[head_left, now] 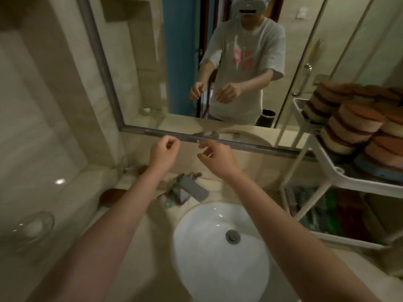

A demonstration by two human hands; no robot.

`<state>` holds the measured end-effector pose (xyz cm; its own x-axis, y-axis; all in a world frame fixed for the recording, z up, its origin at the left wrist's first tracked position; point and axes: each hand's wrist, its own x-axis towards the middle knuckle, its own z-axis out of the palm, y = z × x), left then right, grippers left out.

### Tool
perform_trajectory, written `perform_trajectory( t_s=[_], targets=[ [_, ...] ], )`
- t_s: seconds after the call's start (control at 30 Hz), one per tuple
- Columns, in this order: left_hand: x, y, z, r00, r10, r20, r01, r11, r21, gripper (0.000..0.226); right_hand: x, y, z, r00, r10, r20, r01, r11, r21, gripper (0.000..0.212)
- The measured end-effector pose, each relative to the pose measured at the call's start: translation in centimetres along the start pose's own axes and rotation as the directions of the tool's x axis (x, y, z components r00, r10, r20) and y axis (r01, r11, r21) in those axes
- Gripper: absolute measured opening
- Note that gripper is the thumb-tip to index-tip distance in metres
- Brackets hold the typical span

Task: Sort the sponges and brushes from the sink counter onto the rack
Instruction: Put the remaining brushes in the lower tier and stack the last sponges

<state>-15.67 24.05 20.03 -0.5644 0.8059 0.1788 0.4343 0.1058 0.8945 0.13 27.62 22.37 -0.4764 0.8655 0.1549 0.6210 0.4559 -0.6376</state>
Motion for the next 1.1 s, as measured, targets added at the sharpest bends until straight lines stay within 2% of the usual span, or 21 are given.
perform_trajectory(
  t_s=[0.13,0.3,0.4,0.5,0.67,0.8,0.93,1.1],
  targets=[
    [0.9,-5.8,-4.9,0.992,-0.121,-0.023,0.123,0.989,0.077,0.020,1.0,-0.9,6.7,0.980,0.078,0.182,-0.089,0.995,0.053,0.026],
    [0.8,-13.2,-9.2,0.974,-0.225,-0.020,0.225,0.961,0.163,0.017,1.4,-0.7,14.8,0.925,0.220,0.309,-0.214,0.975,-0.056,0.012],
    [0.3,-17.3,-10.8,0.947,-0.318,0.046,0.296,0.920,0.256,0.026,1.4,0.1,19.1,0.846,0.342,0.408,-0.357,0.933,-0.041,0.021],
    [0.3,-20.4,-12.0,0.920,-0.382,0.091,0.335,0.884,0.326,0.040,1.9,0.9,22.7,0.758,0.465,0.457,-0.535,0.844,0.027,0.023],
    [1.4,-23.2,-12.6,0.911,-0.375,0.174,0.255,0.841,0.476,0.065,3.8,2.4,27.5,0.597,0.654,0.465,-0.779,0.611,0.141,0.035],
    [2.8,-24.2,-11.9,0.892,-0.361,0.272,0.116,0.764,0.635,0.078,5.7,3.2,29.8,0.518,0.744,0.422,-0.855,0.458,0.243,0.040],
    [3.5,-24.9,-11.0,0.865,-0.358,0.352,-0.012,0.686,0.728,0.082,6.9,4.2,31.2,0.476,0.800,0.365,-0.872,0.374,0.316,0.033],
    [3.9,-27.1,-9.9,0.816,-0.431,0.386,-0.044,0.619,0.784,0.084,7.5,4.9,32.2,0.415,0.844,0.339,-0.889,0.296,0.350,0.029]
  ],
)
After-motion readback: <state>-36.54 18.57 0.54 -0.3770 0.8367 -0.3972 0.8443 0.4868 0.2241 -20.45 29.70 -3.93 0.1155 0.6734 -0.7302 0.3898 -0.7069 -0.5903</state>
